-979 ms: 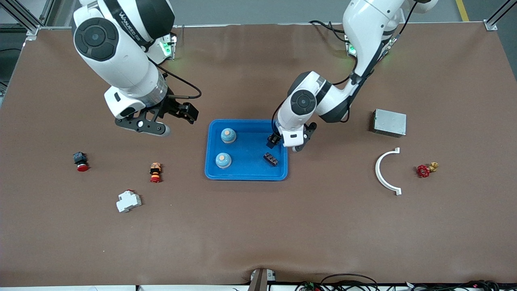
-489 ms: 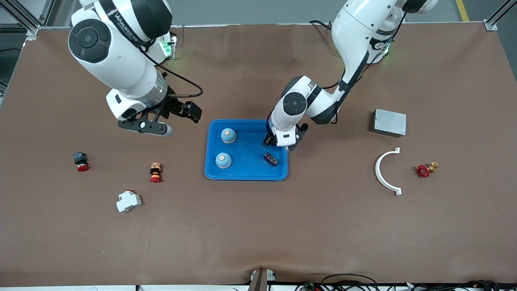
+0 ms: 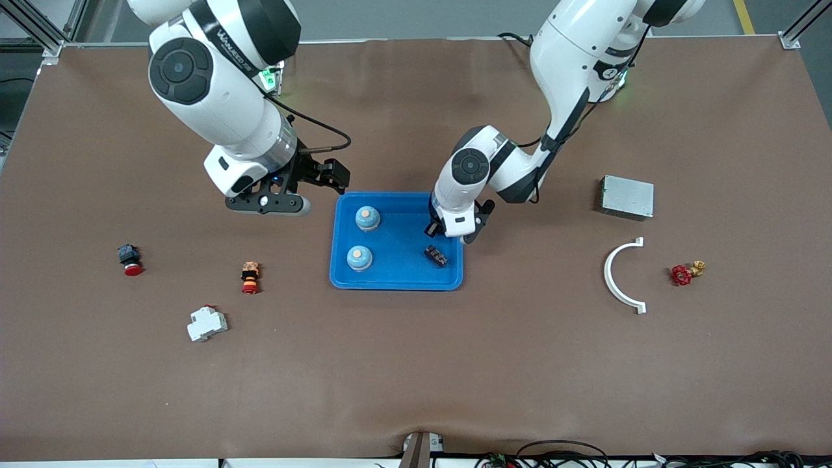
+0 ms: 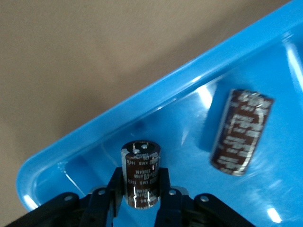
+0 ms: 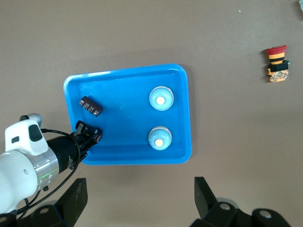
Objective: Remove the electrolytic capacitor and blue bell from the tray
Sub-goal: 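Grasp a black capacitor with the left gripper while the right gripper nears a bell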
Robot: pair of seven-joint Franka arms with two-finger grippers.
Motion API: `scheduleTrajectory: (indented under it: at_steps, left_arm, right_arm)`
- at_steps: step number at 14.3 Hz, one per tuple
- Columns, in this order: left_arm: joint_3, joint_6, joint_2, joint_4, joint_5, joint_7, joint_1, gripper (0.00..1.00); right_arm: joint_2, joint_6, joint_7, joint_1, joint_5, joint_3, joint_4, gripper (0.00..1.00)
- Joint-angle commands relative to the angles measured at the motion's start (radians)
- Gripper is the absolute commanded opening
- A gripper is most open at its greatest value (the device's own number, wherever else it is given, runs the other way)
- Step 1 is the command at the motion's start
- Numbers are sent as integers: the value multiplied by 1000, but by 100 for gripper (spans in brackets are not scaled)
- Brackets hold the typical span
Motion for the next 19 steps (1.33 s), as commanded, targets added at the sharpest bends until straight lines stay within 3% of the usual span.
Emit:
scheduleTrajectory:
  at_steps: [1,6,11,13,16,19]
  left_arm:
    - [17,-23,-60,-3,22,-53,1,0]
    - [48,-263,-227,15,55,-19,67,0]
    - [48,-440,-312,-8,55,237,230,0]
    - [43,-453,-338,-52,59,352,305,0]
    - [39,-448,-387,-136,62,521,415,0]
    - [43,-367,-377,-202,64,543,434,0]
  right_arm:
    - [35,48,0,91,-122,-5,-47,100]
    - [35,255,12,110,-129,-7,-235,100]
    - [38,461,14,104,-69,-7,-417,100]
    - [41,564,12,114,-69,-7,-489,100]
    - [78,576,12,117,-69,-7,-494,100]
    - [139,586,12,119,-69,-4,-483,100]
